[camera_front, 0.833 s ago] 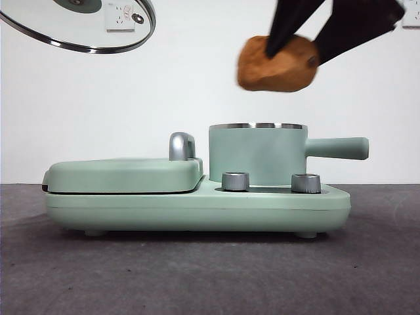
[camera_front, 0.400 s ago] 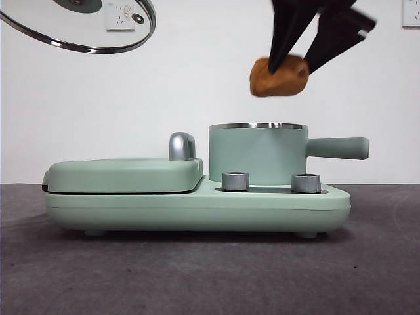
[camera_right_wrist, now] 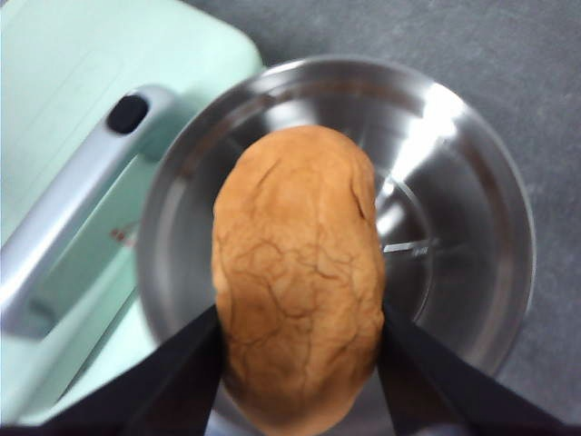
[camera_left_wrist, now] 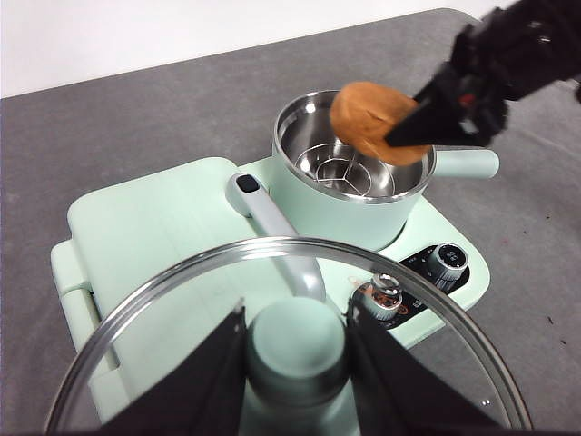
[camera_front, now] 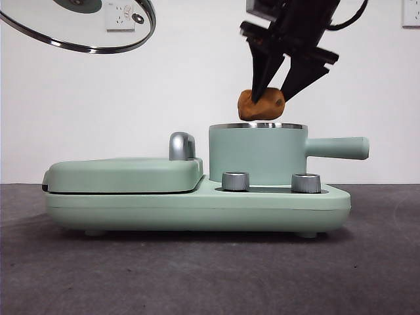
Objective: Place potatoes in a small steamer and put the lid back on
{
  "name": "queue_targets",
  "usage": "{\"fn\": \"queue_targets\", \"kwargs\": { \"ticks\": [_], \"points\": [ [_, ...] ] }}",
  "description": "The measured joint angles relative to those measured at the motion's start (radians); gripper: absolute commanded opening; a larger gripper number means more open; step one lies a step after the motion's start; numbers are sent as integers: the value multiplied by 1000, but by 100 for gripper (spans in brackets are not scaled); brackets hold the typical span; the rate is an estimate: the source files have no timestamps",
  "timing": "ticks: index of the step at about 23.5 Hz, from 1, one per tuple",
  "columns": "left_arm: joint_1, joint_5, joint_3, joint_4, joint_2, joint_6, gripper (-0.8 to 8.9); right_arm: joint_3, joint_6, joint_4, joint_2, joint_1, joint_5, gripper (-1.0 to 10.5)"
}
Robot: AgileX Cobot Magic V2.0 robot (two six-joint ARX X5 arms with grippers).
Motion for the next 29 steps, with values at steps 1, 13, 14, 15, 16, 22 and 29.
{"fn": "queue_targets", "kwargs": {
  "ticks": [1, 13, 14, 15, 16, 22, 29],
  "points": [
    [0, 0, 0, 0, 0, 0, 10, 12, 0, 0, 17, -2, 0, 213],
    [0, 0, 0, 0, 0, 0, 10, 33, -6, 1, 135, -14, -17, 214],
    [0, 0, 0, 0, 0, 0, 10, 33, -7, 1, 137, -14, -12, 214],
    [0, 0, 0, 0, 0, 0, 10, 34, -8, 2, 142, -14, 0, 215],
    [0, 0, 0, 0, 0, 0, 10, 34, -14, 2, 150, -14, 5, 219],
    [0, 0, 0, 0, 0, 0, 10, 35, -32, 14, 151, -14, -21, 344],
    [0, 0, 0, 0, 0, 0, 10, -47, -31, 30, -138, -4, -18, 326]
  ]
}}
